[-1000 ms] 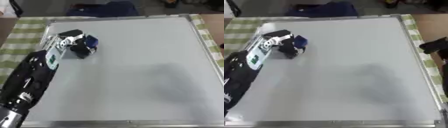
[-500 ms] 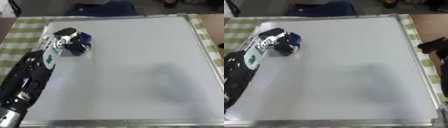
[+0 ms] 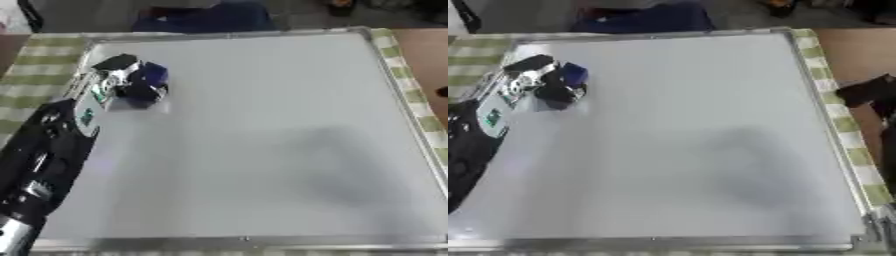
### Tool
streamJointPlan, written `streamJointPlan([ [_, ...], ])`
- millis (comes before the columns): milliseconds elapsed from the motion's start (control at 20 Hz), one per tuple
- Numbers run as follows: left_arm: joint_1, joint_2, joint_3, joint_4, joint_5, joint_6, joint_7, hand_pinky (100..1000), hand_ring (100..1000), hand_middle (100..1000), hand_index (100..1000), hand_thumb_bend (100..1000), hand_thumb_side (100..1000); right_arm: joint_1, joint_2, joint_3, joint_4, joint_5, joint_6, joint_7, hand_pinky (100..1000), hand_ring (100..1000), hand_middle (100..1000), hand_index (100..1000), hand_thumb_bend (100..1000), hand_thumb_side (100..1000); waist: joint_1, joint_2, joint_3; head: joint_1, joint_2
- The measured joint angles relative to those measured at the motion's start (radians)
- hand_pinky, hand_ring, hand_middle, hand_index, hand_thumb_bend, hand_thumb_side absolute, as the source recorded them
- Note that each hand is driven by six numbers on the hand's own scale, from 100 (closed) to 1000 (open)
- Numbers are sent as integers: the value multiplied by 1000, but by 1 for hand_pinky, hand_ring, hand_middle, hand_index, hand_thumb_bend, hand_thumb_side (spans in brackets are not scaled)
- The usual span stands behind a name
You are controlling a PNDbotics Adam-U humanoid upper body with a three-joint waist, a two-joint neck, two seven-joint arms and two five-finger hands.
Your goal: Wipe the whiteboard clean with a brush.
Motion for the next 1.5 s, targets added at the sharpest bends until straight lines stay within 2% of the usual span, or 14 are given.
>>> streamJointPlan([
  [600,-2,26,25,20,10,45,-1,383,552,323,278,100,526,7,0,0,0,0,2,-1,723,623,472,489,100,967,0,-1,3,-1,0],
  [1500,0,38,46,40,47,133,33,368,536,312,282,100,517,8,0,0,0,-1,5,-3,723,623,472,490,100,966,-5,-8,14,-1,2],
])
